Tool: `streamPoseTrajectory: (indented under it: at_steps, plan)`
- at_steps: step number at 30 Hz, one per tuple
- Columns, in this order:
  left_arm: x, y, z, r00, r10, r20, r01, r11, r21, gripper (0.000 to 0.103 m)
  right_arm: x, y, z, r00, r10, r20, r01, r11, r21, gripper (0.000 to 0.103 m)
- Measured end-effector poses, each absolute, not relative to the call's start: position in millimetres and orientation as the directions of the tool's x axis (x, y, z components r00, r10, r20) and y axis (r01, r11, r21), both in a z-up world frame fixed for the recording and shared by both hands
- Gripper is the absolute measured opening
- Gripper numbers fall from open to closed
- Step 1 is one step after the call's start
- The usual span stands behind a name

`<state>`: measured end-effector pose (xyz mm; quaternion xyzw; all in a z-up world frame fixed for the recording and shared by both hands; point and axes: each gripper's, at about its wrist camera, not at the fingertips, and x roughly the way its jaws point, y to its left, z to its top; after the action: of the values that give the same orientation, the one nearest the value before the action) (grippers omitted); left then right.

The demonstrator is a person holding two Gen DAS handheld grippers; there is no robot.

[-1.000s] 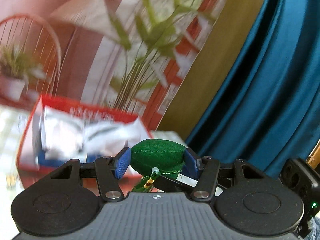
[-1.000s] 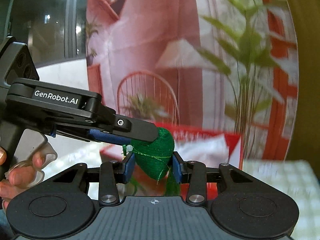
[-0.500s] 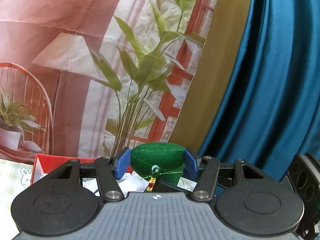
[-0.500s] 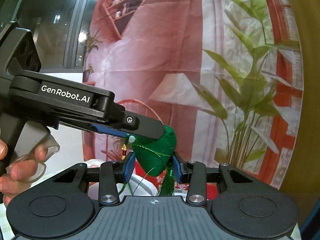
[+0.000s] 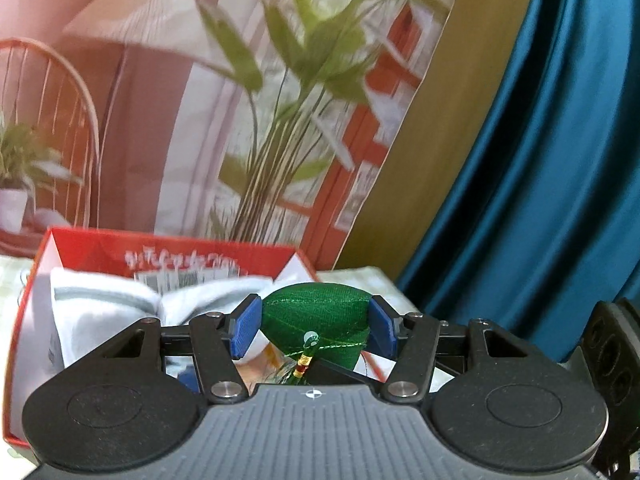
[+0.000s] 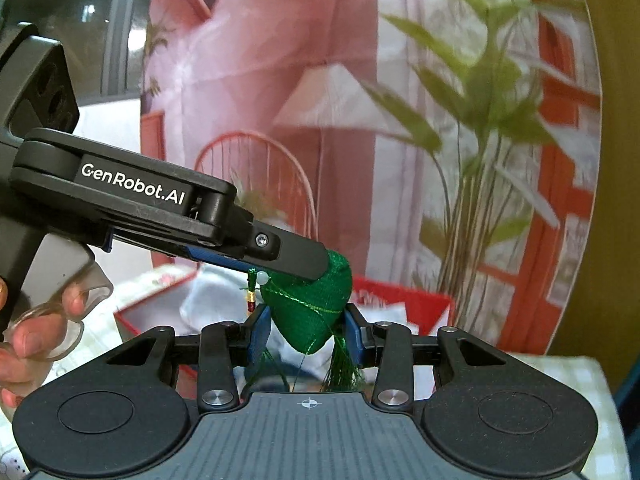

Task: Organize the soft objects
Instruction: 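Lift the green knotted ornament with both grippers and carry it over the red box, then open both grippers to drop the ornament into the box and pull back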

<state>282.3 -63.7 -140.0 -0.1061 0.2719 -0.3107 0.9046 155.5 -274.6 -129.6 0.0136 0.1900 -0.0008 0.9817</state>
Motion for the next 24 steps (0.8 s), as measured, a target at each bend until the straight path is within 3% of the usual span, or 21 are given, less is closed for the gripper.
streamPoseTrajectory:
  at_steps: [6, 12, 24]
  plan:
    - [292, -66, -157, 0.630, -0.619, -0.470, 0.483, 0.785, -0.388, 0.060, 157, -277, -150, 0.909, -0.012, -0.418, 0.029, 0.999, 0.035, 0.036]
    - [292, -74, -162, 0.632, -0.583, -0.511, 0.475, 0.812, -0.339, 0.060, 156, -283, -156, 0.901, -0.046, -0.431, 0.075, 0.996, 0.052, 0.038]
    - [259, -43, -154, 0.704, -0.494, -0.509, 0.433, 0.868, -0.244, 0.063, 122, -276, -163, 0.911, -0.059, -0.409, 0.114, 0.987, 0.112, 0.039]
